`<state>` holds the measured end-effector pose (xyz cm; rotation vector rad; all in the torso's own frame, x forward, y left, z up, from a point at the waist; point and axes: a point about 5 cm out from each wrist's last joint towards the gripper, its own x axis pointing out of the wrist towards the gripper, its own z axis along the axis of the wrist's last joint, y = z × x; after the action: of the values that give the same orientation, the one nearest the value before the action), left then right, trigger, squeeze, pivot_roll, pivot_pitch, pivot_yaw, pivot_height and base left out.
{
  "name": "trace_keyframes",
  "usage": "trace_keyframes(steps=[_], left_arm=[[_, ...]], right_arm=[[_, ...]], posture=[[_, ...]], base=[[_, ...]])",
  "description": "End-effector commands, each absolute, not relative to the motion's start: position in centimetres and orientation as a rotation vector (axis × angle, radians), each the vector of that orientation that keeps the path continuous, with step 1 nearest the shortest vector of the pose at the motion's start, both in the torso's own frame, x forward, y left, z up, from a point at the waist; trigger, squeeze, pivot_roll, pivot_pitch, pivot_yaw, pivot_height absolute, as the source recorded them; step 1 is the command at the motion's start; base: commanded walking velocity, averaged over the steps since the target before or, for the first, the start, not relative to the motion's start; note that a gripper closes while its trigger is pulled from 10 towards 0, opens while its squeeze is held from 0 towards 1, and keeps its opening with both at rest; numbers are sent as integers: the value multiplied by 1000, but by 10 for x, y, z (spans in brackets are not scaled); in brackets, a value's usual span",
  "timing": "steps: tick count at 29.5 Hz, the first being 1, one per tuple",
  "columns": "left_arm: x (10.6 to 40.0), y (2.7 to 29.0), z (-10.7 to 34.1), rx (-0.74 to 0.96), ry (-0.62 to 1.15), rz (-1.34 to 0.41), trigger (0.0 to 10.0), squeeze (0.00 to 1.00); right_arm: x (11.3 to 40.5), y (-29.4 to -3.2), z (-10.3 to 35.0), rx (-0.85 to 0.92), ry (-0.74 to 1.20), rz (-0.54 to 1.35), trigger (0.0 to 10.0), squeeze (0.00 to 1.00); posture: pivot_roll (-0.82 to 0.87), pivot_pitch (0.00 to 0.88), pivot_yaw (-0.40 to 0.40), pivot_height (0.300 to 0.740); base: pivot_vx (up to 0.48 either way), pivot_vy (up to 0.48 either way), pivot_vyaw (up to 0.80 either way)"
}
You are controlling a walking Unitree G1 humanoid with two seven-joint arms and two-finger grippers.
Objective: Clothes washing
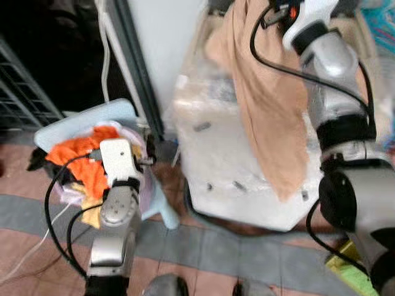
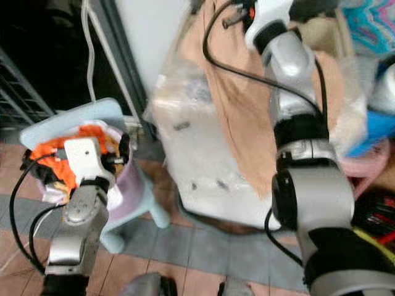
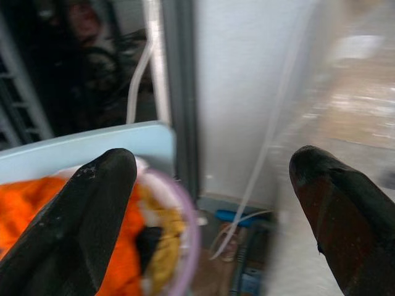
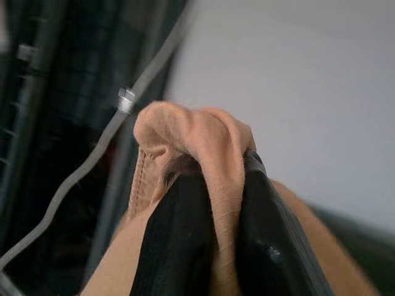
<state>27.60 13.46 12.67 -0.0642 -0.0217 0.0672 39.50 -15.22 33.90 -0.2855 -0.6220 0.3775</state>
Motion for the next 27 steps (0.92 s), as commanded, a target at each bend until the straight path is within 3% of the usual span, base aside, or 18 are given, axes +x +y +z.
trace_keyframes(steps=[1, 3, 5, 9, 12, 15, 19, 20, 22, 24, 25, 27], left_arm=[[276, 137, 124, -66, -3, 87, 10000, 0], [277, 136, 124, -66, -3, 88, 10000, 0], [278, 135, 123, -64, 1, 86, 10000, 0], [279, 133, 123, -64, 5, 85, 10000, 0], [279, 132, 123, -71, 5, 93, 10000, 0], [278, 132, 121, -84, 13, 110, 10000, 0], [279, 130, 120, -80, 12, 97, 10000, 0], [279, 129, 120, -79, 15, 90, 10000, 0], [279, 129, 120, -79, 16, 89, 10000, 0], [279, 128, 118, -79, 23, 86, 10000, 0], [279, 128, 118, -79, 23, 86, 10000, 0], [279, 127, 117, -76, 27, 78, 10000, 0]], right_arm=[[391, -136, 346, -316, -664, 452, 10000, 0], [391, -131, 343, -321, -639, 517, 10000, 0], [389, -113, 327, -376, -535, 709, 10000, 0], [390, -106, 310, -431, -453, 769, 10000, 0], [396, -109, 306, -433, -415, 693, 10000, 0], [411, -137, 301, -482, -335, 415, 10000, 0], [416, -184, 303, -346, -278, 97, 10000, 0], [414, -213, 298, -244, -239, -60, 10000, 0], [412, -223, 296, -226, -234, -117, 10000, 0], [403, -257, 291, -206, -230, -287, 10000, 0], [403, -257, 291, -206, -230, -287, 10000, 0], [394, -283, 287, -153, -213, -419, 10000, 0]], posture=[[-32, 73, 84, 740], [-34, 71, 84, 740], [-37, 69, 80, 740], [-39, 66, 69, 740], [-40, 67, 63, 740], [-50, 63, 54, 740], [-54, 58, 55, 740], [-54, 58, 55, 740], [-54, 58, 55, 740], [-66, 53, 68, 740], [-66, 53, 68, 740], [-68, 53, 70, 740]], base=[[0, 0, 794], [0, 0, 794], [0, 0, 397], [0, 0, 0], [0, 0, 0], [0, 0, 0], [0, 0, 0], [0, 0, 0], [0, 0, 0], [0, 0, 0], [0, 0, 0], [0, 0, 0]])
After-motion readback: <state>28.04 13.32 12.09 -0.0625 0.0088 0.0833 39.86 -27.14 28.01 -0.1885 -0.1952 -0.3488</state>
